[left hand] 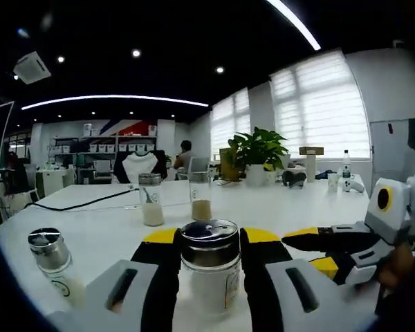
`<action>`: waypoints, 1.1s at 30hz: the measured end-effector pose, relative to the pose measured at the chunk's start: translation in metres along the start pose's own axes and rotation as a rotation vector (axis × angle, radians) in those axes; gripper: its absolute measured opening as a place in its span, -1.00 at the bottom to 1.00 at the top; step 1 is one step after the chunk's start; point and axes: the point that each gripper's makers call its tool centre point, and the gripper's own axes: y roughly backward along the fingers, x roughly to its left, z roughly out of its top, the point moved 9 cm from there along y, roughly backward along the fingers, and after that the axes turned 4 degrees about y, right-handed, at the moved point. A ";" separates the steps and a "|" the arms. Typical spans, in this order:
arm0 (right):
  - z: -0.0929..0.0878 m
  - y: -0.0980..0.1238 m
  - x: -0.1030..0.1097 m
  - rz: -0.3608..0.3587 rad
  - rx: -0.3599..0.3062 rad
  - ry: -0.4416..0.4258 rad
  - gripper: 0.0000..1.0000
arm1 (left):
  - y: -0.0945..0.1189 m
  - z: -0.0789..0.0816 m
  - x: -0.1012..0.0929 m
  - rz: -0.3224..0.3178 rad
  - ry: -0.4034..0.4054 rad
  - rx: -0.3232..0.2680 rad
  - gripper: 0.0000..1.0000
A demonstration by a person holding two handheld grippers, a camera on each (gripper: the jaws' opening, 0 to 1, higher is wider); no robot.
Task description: Rotate the seasoning bottle until the label or dispensing opening points toward the visible target arrow and the bottle remains upright within the marked orientation range
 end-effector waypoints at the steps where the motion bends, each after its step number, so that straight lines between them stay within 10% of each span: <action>1: 0.000 0.000 0.000 0.000 0.001 0.000 -0.31 | 0.001 0.000 0.005 0.008 -0.003 -0.003 -0.29; 33: -0.003 -0.001 -0.003 -0.034 0.017 0.009 -0.36 | 0.001 -0.011 0.050 0.008 -0.024 0.022 -0.29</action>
